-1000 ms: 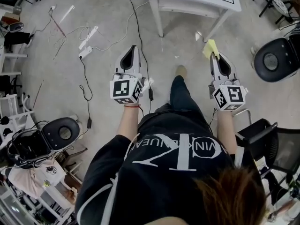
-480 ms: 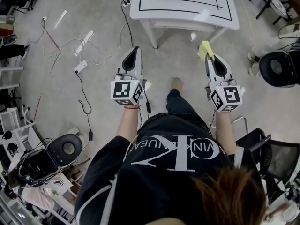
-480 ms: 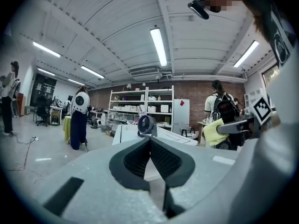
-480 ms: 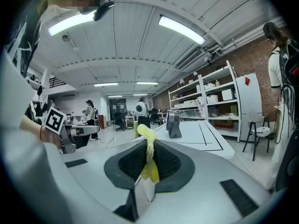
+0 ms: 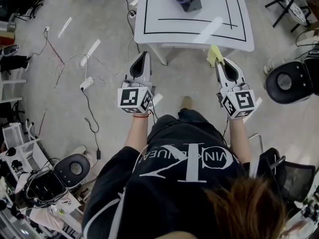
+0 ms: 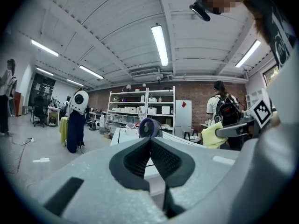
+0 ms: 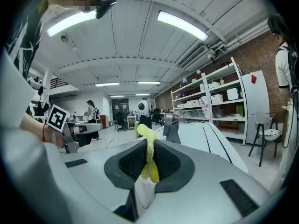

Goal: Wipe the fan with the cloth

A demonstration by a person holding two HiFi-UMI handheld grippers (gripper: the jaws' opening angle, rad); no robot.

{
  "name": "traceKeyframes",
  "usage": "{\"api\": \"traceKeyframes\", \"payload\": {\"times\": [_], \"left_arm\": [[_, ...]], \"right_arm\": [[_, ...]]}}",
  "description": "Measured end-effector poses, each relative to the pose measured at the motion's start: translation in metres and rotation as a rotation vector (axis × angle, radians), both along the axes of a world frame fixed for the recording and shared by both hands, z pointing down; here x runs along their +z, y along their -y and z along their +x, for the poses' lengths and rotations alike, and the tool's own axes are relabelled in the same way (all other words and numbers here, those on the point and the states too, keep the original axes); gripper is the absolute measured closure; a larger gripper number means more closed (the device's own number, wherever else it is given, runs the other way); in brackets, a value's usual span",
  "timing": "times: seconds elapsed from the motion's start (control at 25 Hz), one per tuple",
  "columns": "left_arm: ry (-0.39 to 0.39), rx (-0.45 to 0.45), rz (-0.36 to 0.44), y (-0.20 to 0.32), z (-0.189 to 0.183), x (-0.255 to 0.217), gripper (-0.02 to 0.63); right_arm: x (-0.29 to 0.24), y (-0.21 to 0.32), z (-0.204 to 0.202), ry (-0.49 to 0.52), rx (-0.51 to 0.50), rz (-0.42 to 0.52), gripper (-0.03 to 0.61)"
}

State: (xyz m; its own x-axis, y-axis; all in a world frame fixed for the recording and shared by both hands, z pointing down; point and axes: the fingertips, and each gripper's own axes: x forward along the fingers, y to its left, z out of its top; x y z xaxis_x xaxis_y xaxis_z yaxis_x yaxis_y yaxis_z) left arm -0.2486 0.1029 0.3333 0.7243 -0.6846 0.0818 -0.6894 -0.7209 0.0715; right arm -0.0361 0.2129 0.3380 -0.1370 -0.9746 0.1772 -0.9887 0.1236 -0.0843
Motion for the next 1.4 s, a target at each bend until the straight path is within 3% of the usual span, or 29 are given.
{"api": "traceKeyframes", "payload": {"times": [0.44,0.76,1.04,1.4], "left_arm": [[0.048,0.062,-0.065,0.056,0.014,0.023,0.603],[0.031,0.248,-0.049,0.125,0.087,0.015,0.603],[0.01,0.399,-0.048,0.146,0.13,0.015,0.603],[0.0,0.457,-0.069,0.169,0.165,0.024,0.603]], "right_arm": [[0.012,0.061,0.001,0.023,-0.001,-0.044,0.543],[0.006,0.12,0.033,0.03,0.107,-0.035,0.543],[0.006,0.147,0.043,0.017,0.184,-0.036,0.543],[0.022,0.173,0.073,0.025,0.225,-0.047,0.541]]}}
